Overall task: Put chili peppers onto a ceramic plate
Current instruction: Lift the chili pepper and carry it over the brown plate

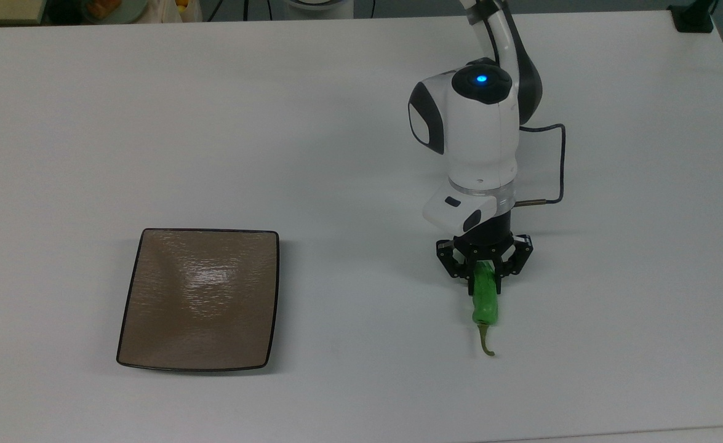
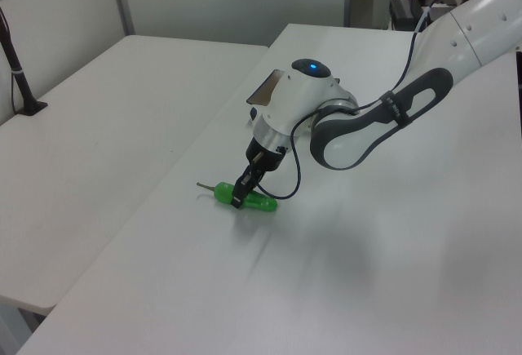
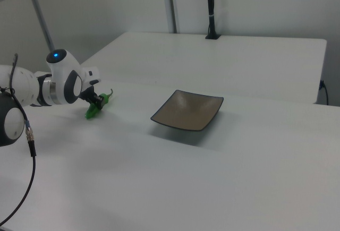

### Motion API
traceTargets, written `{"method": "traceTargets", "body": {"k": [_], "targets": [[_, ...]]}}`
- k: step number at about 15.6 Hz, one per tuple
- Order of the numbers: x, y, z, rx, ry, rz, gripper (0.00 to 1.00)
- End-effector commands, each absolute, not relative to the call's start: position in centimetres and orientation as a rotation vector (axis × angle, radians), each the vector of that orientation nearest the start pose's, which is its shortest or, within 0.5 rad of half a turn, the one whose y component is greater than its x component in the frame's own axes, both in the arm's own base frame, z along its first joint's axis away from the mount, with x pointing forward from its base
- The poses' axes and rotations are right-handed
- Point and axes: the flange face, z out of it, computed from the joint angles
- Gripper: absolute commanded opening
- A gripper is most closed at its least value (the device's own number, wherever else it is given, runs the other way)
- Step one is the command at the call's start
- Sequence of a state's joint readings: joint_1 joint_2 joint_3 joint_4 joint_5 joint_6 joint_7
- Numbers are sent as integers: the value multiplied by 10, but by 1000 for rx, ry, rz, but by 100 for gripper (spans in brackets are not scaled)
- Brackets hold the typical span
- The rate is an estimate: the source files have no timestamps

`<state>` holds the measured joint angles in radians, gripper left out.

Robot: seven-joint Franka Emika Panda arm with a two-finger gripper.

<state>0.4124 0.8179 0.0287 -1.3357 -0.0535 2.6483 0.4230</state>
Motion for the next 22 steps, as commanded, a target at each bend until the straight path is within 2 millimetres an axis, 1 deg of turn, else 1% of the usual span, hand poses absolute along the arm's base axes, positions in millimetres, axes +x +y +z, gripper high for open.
{"method": "traceTargets", "body": {"k": [1, 3, 7, 8, 9, 10, 11, 12, 14, 16, 17, 18, 20, 22], "targets": [[713, 328, 319, -2856, -62, -729, 16], [715, 320, 345, -2859, -86, -766, 16], [712, 306, 364, -2934, -168, -694, 16], [711, 302, 367, -2956, -194, -663, 16], [711, 293, 370, -2978, -208, -635, 16], [712, 285, 380, -2989, -220, -623, 16], [711, 273, 393, -3013, -235, -598, 16], [710, 258, 408, -3030, -215, -594, 16], [708, 230, 431, -3052, -184, -583, 16], [708, 199, 442, -3084, -186, -584, 16], [711, 184, 444, -3103, -199, -578, 16], [710, 174, 443, -3129, -209, -539, 17], [709, 162, 445, -3159, -234, -496, 17], [714, 131, 450, -3183, -193, -497, 17]]}}
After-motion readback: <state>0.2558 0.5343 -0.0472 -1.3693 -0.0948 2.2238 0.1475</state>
